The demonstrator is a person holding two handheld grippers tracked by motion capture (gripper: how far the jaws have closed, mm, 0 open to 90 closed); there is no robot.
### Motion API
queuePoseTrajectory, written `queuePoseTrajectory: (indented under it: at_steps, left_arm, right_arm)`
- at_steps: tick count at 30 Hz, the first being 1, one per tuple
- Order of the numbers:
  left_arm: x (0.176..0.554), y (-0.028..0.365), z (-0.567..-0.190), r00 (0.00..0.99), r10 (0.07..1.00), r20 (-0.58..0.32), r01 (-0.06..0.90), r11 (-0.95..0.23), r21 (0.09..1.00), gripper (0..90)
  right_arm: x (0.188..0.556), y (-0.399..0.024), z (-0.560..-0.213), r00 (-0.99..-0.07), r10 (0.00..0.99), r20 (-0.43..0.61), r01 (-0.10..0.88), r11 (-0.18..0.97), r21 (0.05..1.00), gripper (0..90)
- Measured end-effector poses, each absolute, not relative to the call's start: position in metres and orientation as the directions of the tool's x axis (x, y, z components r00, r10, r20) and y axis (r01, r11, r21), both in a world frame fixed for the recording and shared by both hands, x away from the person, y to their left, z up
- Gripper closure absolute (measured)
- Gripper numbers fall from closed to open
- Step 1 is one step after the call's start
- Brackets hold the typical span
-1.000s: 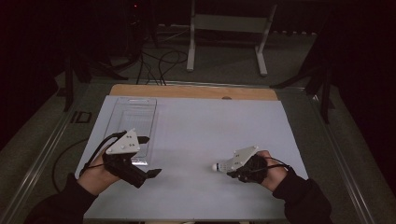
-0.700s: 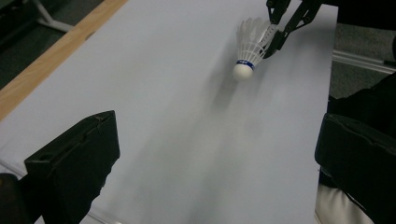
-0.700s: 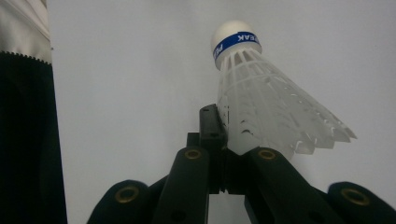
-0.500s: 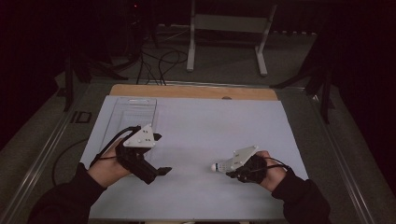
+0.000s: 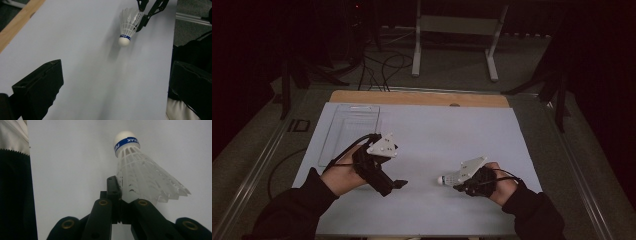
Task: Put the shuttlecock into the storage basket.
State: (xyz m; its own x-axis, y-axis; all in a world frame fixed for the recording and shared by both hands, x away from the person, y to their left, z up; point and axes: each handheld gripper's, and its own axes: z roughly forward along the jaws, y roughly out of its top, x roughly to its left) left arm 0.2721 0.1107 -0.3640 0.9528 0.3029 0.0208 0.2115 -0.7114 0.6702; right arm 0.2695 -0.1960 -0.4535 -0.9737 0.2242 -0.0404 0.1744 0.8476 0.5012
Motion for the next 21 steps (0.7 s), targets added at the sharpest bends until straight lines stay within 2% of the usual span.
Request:
queuePoseTrajectory:
  at_steps: [21]
  left_arm:
    - [0.274, 0.066, -0.374, 0.975, 0.216, 0.043, 0.151, -0.799, 0.582, 0.2]
  right_arm:
    - [0.269, -0.195, -0.455, -0.974, 0.225, -0.031, 0.177, 0.837, 0.517, 89.0]
